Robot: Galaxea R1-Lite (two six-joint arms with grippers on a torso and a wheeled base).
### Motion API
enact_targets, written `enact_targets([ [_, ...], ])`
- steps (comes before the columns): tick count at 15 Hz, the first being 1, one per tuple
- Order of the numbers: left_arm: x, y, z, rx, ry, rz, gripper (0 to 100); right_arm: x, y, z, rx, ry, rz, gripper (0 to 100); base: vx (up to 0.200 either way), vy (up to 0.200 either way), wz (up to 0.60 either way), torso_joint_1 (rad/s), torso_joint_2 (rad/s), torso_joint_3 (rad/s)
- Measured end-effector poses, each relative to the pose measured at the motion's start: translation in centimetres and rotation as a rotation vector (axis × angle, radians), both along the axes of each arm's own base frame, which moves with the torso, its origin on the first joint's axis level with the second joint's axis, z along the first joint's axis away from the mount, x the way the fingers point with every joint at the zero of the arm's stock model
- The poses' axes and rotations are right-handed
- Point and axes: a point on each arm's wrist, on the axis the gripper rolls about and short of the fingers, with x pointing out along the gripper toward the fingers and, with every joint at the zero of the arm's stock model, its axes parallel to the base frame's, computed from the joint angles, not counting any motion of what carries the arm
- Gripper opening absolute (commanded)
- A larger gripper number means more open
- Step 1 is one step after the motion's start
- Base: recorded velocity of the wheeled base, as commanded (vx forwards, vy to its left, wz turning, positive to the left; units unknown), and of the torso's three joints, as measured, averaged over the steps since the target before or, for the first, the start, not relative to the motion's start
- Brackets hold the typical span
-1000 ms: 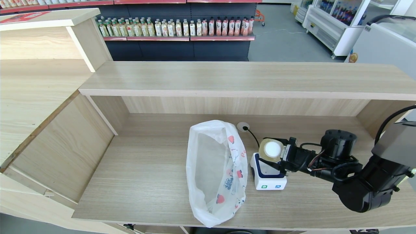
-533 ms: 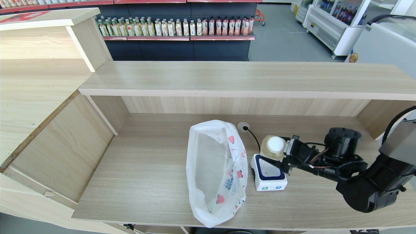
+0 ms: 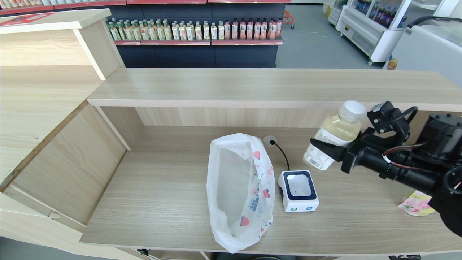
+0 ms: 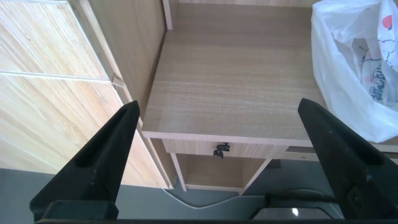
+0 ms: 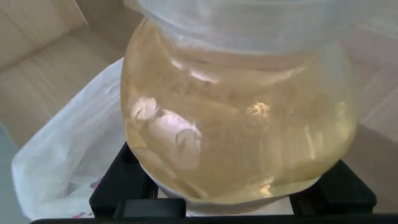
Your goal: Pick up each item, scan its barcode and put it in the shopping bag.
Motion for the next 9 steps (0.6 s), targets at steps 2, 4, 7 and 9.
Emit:
enact_targets([
  [2,0.0,0.0,0.0,0.0,0.0,0.0,100,-1.8,0.9,-0.1,0.131,0.25,-0.025,0,0.0,0.0,0.0,0.0,0.0,0.0],
  [4,0.0,0.0,0.0,0.0,0.0,0.0,100,-3.4,1.7,0.6,0.182,0.346,-0.004,0,0.0,0.0,0.0,0.0,0.0,0.0],
  [7,0.0,0.0,0.0,0.002,0.0,0.0,100,-4.0,1.9,1.5,0.195,0.318,0.017,0,0.0,0.0,0.0,0.0,0.0,0.0],
  [9,0.0,0.0,0.0,0.0,0.0,0.0,100,-4.1,2.0,1.7,0.197,0.314,0.021,0,0.0,0.0,0.0,0.0,0.0,0.0],
])
